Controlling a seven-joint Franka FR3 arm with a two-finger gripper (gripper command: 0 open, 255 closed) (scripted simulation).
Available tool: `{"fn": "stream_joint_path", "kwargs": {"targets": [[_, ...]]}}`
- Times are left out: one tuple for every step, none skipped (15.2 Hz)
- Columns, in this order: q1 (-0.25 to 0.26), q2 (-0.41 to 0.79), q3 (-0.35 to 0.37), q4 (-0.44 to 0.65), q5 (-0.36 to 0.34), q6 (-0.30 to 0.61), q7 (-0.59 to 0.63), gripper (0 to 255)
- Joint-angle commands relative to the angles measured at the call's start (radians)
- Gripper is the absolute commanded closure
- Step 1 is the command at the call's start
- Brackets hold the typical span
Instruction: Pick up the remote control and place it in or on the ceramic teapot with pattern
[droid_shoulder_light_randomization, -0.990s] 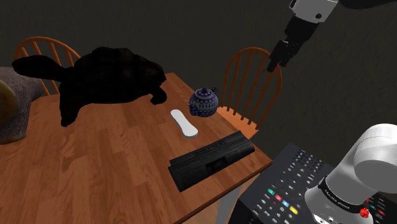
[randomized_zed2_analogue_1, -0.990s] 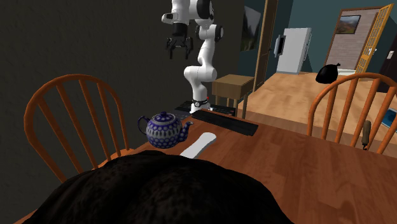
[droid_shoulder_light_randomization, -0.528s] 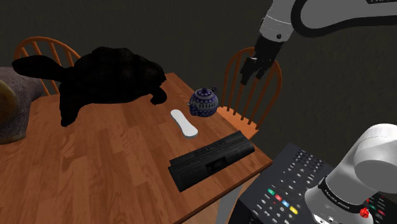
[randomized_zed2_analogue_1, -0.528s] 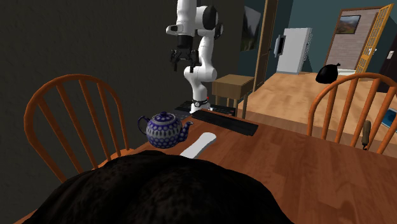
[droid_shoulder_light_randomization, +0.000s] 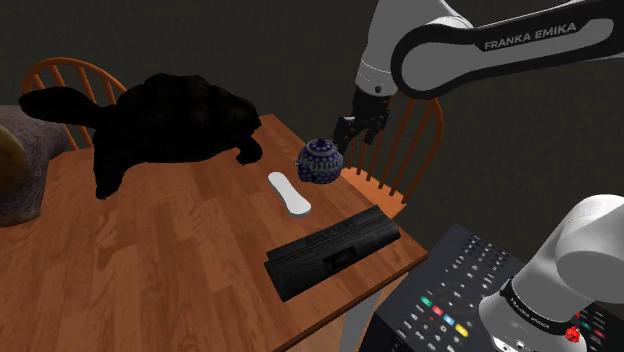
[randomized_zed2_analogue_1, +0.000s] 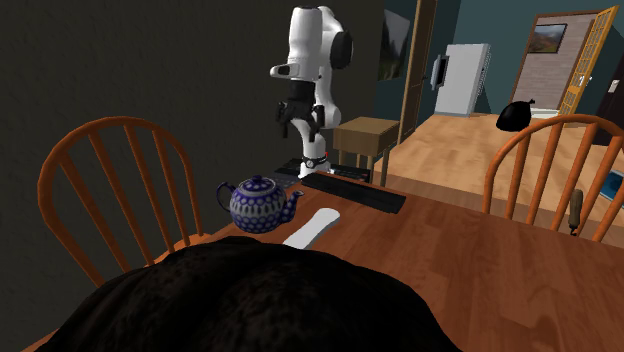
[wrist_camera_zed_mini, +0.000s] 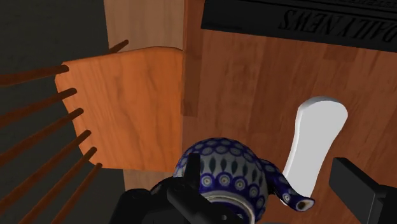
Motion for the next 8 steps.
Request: {"fn": "stream_joint_path", "kwargs": {"targets": [[-0.006, 0.073, 0.026, 0.03, -0.022, 0.034, 0.047, 0], [-0.008, 0.111, 0.039, 0.049, -0.036, 0.048, 0.072, 0], [-0.009, 0.15, 0.052, 0.068, -0.052, 0.061, 0.099, 0], [-0.01, 0.189, 0.063, 0.089, -0.069, 0.073, 0.126, 0], [-0.01, 0.229, 0.074, 0.111, -0.088, 0.083, 0.153, 0], [-0.008, 0.269, 0.083, 0.135, -0.108, 0.092, 0.181, 0], [-0.006, 0.31, 0.091, 0.16, -0.129, 0.1, 0.208, 0], [-0.002, 0.352, 0.097, 0.187, -0.151, 0.106, 0.236, 0]]}}
